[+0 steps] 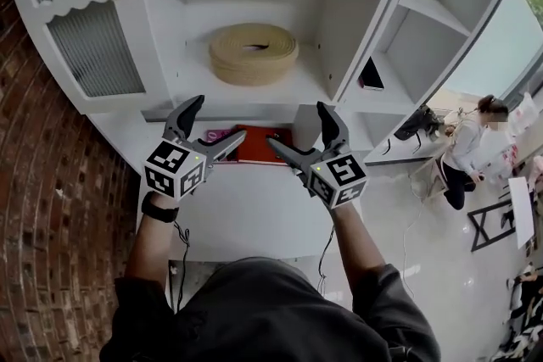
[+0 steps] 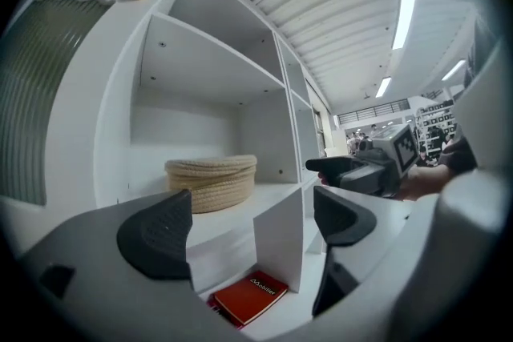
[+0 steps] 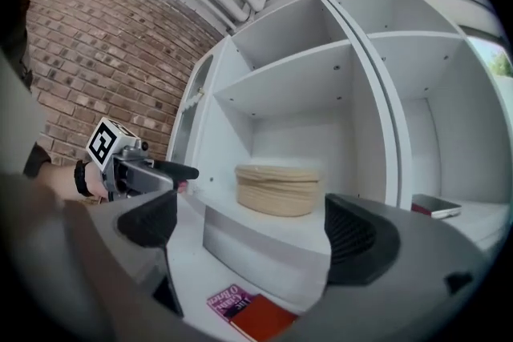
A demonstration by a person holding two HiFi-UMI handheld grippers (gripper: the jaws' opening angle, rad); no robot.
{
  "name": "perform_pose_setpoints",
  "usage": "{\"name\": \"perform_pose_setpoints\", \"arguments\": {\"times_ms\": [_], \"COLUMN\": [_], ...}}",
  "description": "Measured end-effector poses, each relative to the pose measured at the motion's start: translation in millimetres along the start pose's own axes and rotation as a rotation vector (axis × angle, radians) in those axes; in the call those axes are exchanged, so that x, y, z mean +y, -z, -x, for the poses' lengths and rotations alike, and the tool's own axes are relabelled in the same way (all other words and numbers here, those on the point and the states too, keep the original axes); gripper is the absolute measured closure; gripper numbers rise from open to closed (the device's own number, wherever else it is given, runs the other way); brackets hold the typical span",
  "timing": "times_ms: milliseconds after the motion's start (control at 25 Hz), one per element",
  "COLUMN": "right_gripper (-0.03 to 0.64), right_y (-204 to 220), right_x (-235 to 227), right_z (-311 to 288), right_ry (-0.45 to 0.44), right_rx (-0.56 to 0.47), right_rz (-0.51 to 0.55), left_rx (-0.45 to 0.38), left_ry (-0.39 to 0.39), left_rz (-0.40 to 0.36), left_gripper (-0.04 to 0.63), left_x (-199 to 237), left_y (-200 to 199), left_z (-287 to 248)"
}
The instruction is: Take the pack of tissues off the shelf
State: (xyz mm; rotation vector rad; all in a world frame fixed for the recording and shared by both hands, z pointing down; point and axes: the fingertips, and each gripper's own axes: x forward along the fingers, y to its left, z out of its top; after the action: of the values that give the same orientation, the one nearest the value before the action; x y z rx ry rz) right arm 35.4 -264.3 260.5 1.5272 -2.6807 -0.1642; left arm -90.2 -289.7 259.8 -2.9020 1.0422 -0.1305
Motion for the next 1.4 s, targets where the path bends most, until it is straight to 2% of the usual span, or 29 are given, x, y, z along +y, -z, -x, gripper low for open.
{"name": "perform_pose_setpoints", "arguments": {"times_ms": [120,320,600,800,1000,1120,1400], "right_gripper": [0.041,0.041,0.041,0.041,0.053,0.084,0.094], "right_y": [-12.4,-17.9,2.9,15.3,17.8,17.2,12.6], "right_x": [-26.4,-54.8,-77.0,-90.3,-85.3,-86.2,-79.5], "right_z": [-24.6,-71.2,-122.0,-142.5,-157.0,-161.1,-143.6], "right_ry": [-0.010,-0.020,-0.022,-0.018,-0.086,-0.080,-0.066], "right_rx": [0.002,0.070,0.221,0.296,0.340,0.344,0.308], "right_rz": [-0.003,0.023,0.043,0.028,0.007,0.008,0.007], "left_rx": [0.017,0.047,0.182,0.280,0.350,0.361,0.347], "left_ry": [-0.047,-0.111,-0.176,-0.173,-0.176,-0.204,-0.200], "left_rz": [0.021,0.030,0.021,0.007,0.001,-0.015,-0.045], "left_gripper": [0.121,0.121,0.120,0.118,0.120,0.121,0.123], "left_x": [22.1,49.2,81.6,93.9,99.1,103.4,87.4], "left_y": [-8.6,-27.3,-10.3,6.5,20.3,20.4,14.6], "left_z": [-22.9,-54.3,-85.0,-103.2,-113.6,-117.3,-111.3]}}
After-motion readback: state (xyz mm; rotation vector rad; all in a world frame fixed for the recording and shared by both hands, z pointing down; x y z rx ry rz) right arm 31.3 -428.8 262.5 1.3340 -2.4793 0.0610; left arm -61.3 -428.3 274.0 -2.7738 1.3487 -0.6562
